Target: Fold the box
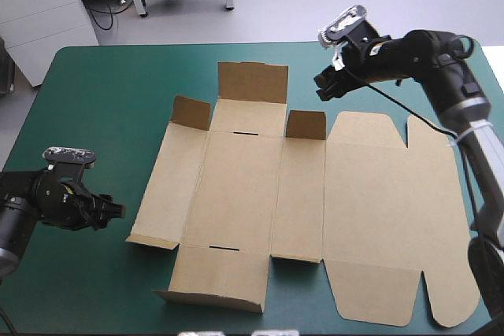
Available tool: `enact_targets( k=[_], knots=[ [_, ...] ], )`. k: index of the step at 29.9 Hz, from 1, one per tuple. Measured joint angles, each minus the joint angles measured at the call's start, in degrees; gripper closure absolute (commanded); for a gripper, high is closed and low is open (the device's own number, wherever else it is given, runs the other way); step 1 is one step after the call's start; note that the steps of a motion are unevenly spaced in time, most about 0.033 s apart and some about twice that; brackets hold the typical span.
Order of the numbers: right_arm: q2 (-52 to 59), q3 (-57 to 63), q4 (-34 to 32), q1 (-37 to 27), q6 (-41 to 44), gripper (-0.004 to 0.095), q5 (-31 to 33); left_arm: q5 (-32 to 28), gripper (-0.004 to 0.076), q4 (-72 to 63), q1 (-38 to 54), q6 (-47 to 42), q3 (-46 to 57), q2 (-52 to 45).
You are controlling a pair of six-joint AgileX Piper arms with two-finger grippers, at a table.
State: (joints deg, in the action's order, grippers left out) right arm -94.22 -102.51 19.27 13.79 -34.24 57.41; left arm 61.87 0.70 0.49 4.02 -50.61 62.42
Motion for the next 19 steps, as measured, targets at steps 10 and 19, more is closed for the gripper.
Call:
enact_targets(
  k=[10, 19],
  knots=[
    [8.87, 0.20, -1.00, -3.70, 13.38, 0.0322, 13.93, -0.22, 0.0248, -15.99, 13.37, 6.63, -5.40, 6.55],
    [10.01, 0.27, 1.56, -3.70, 14.32, 0.0322, 13.93, 3.78, 0.0248, -36.60, 23.67, 23.28, -5.40, 18.18]
  ],
)
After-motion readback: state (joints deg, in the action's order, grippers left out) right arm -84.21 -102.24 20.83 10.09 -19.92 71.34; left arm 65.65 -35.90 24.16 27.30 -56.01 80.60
